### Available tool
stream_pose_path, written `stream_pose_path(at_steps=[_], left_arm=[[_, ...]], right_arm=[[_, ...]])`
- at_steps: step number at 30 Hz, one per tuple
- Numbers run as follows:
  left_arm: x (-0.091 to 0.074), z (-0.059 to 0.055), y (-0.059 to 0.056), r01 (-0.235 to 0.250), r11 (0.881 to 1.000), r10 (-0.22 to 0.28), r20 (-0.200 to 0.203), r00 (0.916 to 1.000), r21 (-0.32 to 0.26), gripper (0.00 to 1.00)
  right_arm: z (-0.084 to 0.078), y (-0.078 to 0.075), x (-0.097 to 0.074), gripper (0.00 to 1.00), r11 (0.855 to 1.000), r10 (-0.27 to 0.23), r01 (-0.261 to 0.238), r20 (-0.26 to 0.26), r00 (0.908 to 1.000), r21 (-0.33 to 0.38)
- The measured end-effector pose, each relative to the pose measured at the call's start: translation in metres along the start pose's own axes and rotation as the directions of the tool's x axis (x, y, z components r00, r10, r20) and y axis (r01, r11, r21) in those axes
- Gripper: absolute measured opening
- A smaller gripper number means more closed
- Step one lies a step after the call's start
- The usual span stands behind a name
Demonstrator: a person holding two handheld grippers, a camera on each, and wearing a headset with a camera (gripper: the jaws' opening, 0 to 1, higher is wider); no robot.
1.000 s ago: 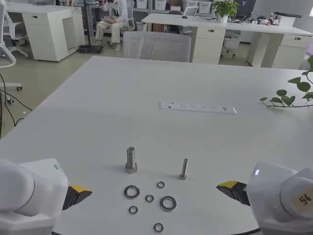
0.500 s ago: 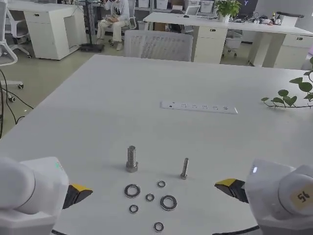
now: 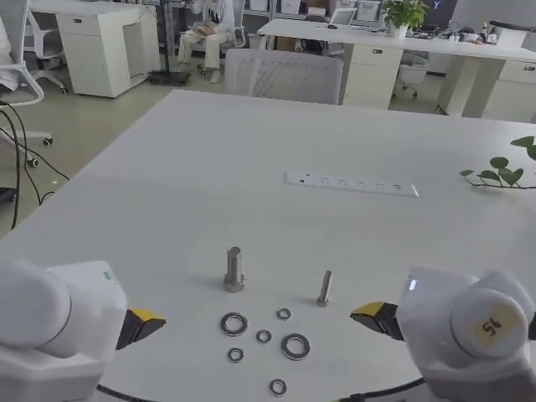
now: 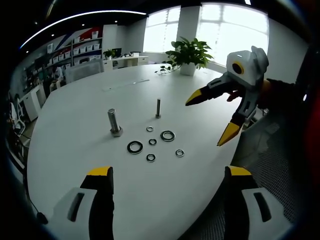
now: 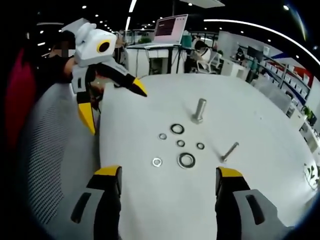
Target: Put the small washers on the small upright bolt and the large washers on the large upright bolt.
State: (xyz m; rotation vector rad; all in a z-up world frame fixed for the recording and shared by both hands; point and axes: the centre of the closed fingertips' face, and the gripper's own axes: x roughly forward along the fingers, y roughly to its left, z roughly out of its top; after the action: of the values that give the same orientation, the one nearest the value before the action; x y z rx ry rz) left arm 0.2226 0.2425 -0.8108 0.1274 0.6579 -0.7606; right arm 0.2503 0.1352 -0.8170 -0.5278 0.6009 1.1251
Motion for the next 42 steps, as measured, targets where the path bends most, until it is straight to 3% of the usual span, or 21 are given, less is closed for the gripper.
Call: stream_pose_path(at_steps=[20,27,38,42], left_arm=[[0.001,0.000,0.002,-0.003,1.000,0.003,-0.007,1.0000,0.005,0.91],[0.002,0.000,0.001,0.001,1.000,-0.001,-0.008,1.0000,0.007,0.90],[0.001,0.001,0.000,0.003,1.000,-0.003,-0.008,1.0000,0.009,0.89],[0.001,0.001,0.000,0.002,1.000,-0.002,-0.008,1.0000,0.011,0.89]], right_arm=[[0.010,0.002,0.024,0.65,0.987,0.081,-0.092,-0.083,0.9933,-0.130],[0.008,0.008,0.032,0.53,0.979,0.109,-0.129,-0.129,0.9857,-0.159],[0.000,0.017,0.042,0.30,0.963,0.160,-0.197,-0.202,0.9663,-0.183],[-0.003,0.020,0.047,0.29,0.958,0.170,-0.217,-0.238,0.9563,-0.188]])
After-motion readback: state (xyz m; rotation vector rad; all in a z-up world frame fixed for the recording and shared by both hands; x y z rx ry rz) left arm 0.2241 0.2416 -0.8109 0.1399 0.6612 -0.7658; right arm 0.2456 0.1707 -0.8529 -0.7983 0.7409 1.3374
